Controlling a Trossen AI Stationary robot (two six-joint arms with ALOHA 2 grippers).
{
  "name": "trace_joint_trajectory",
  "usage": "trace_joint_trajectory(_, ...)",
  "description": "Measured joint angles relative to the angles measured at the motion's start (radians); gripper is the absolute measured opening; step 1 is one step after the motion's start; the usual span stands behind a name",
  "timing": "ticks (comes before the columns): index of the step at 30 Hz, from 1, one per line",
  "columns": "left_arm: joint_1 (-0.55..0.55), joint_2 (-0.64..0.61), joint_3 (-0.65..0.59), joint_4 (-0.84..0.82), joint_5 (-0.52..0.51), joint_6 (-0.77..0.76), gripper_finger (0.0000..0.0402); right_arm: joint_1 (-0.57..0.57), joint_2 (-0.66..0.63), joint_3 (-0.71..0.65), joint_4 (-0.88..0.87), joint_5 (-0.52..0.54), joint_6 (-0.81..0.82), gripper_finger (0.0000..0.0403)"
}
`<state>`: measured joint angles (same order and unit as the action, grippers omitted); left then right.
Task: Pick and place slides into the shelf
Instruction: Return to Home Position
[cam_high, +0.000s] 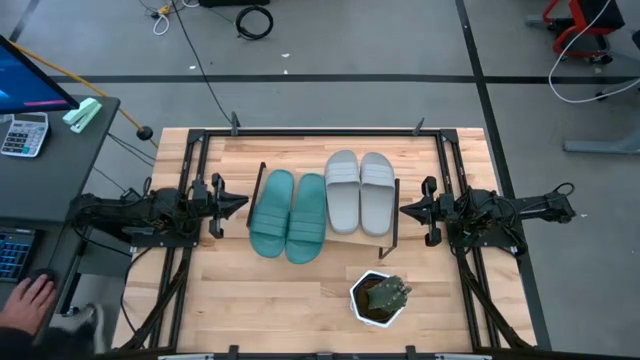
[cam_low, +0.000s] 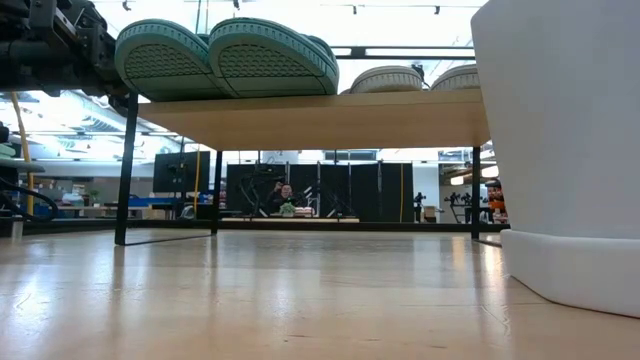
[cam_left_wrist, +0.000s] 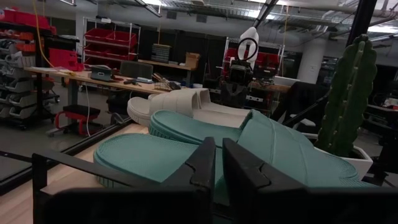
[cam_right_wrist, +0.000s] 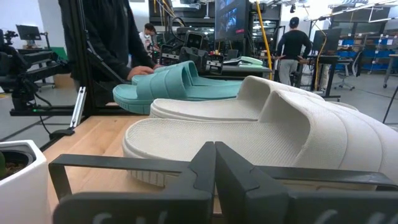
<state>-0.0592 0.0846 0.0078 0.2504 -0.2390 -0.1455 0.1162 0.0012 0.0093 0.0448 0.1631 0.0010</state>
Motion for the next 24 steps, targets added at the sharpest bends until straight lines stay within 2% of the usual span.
trace_joint_trajectory(16, 0.0, 0.0, 0.0, 0.0, 0.0, 0.0, 0.0025, 0.0, 0.0, 0.0, 0.0, 0.0, 0.0, 0.0016)
trace_joint_trajectory(24, 0.0, 0.0, 0.0, 0.0, 0.0, 0.0, 0.0036, 0.0, 0.0, 0.0, 0.0, 0.0, 0.0, 0.0015)
